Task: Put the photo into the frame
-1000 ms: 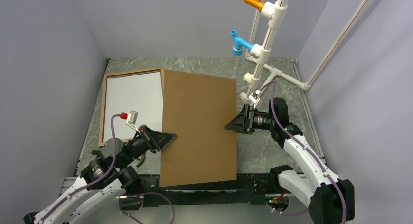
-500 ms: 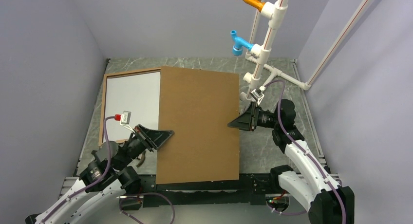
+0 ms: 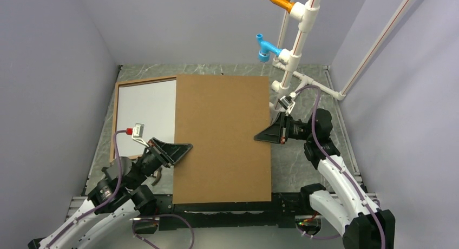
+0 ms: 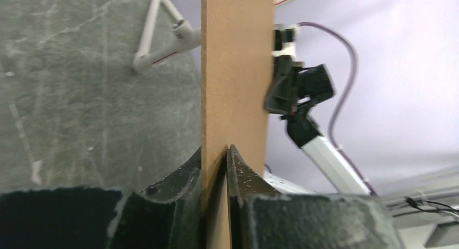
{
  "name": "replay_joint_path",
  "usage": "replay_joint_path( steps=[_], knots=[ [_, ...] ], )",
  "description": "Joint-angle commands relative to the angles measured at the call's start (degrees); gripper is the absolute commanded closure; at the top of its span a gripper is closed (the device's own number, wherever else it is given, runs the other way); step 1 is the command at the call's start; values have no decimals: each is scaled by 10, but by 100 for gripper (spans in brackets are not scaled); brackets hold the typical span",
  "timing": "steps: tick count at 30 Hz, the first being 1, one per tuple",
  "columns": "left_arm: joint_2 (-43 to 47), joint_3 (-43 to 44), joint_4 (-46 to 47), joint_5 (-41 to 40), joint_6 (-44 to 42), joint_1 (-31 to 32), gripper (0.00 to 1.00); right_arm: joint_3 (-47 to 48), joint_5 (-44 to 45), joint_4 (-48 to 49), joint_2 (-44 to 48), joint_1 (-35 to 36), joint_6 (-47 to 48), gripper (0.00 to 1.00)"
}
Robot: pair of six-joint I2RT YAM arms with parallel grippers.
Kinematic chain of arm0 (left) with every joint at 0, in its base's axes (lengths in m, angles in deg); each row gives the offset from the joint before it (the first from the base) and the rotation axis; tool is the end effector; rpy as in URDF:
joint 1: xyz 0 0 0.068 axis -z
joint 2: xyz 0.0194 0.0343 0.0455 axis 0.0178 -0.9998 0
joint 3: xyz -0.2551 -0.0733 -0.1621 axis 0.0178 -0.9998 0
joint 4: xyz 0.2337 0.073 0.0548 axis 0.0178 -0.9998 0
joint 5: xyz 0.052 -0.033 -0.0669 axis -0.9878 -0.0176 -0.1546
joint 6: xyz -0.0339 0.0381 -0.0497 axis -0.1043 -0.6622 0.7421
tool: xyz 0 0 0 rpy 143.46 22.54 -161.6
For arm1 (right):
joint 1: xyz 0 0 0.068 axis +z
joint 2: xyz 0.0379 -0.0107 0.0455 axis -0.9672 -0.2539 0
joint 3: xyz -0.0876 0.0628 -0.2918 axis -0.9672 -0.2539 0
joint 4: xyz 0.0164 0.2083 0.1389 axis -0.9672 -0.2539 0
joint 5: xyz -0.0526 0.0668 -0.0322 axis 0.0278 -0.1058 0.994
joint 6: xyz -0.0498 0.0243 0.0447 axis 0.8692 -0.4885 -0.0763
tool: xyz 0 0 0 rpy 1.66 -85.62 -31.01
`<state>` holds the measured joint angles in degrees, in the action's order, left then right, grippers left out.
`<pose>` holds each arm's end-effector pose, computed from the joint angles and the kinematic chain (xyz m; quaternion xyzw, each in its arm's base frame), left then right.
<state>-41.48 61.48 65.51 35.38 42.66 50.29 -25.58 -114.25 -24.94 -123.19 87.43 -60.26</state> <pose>0.0403 -0.0373 0.3038 -0.1259 0.6678 -0.5934 0.4313 0.1425 0.0864 0.3263 -0.0983 0.7002 0.6749 0.2112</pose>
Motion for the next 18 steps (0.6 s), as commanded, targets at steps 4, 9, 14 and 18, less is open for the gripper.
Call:
replay_joint_path(
  steps=[4,9,14,18],
  knots=[
    [-13,27,-78,-34,-34,1,27,82,22,-220,2,10,180,100],
    [-22,60,-167,-69,-41,1,6,94,49,-313,-9,10,239,100],
    [-94,116,-278,-107,-37,1,5,111,88,-411,-17,9,305,100],
    [-203,162,-328,-101,-57,1,5,114,114,-469,-19,10,349,100]
  ],
)
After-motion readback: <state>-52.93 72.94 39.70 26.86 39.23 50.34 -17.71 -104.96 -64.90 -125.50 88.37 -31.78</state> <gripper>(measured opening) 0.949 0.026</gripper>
